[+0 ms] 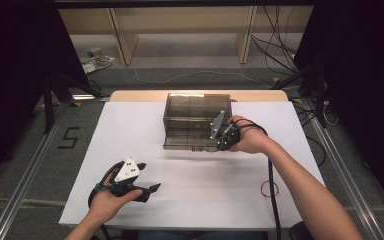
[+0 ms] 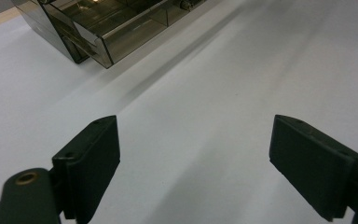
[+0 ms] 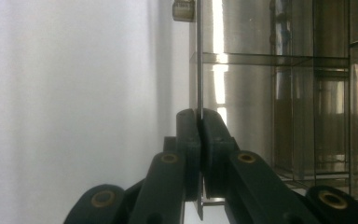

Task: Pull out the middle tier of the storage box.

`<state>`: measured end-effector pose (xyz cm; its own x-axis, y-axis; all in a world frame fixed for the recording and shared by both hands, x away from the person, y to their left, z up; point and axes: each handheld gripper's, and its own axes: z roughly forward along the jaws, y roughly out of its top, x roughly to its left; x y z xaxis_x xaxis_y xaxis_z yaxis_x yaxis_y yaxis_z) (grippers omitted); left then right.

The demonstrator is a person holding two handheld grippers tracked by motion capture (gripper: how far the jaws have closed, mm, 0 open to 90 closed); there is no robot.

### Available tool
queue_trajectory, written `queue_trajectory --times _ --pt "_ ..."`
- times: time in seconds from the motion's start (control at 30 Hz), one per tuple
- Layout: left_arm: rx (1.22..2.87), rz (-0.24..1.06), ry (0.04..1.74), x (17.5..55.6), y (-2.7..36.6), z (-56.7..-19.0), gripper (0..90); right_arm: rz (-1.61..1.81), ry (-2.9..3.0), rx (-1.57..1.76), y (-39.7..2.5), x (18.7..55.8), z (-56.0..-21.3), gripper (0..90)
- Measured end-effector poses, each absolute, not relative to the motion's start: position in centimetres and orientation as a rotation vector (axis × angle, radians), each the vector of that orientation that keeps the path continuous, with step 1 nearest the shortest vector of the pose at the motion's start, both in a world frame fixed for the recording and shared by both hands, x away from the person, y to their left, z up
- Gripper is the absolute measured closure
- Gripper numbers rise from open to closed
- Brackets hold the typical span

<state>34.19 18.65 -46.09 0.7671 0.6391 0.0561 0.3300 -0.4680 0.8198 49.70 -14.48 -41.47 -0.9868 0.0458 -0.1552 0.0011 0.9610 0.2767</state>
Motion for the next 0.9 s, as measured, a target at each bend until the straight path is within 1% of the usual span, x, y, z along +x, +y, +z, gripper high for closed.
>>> queue_trajectory --times 0.37,0.7,0.9 --pt "2.094 0.453 0.722 34.19 18.67 -46.08 16.1 0.440 2.947 0.017 -14.63 49.47 -41.72 87.7" --pt "2.093 0.453 0.723 34.18 18.64 -46.09 16.1 0.495 2.944 0.097 -14.68 49.26 -42.08 88.1" --pt "2.092 0.454 0.724 34.18 18.69 -46.08 16.1 0.498 2.943 0.074 -14.73 49.30 -42.14 88.1"
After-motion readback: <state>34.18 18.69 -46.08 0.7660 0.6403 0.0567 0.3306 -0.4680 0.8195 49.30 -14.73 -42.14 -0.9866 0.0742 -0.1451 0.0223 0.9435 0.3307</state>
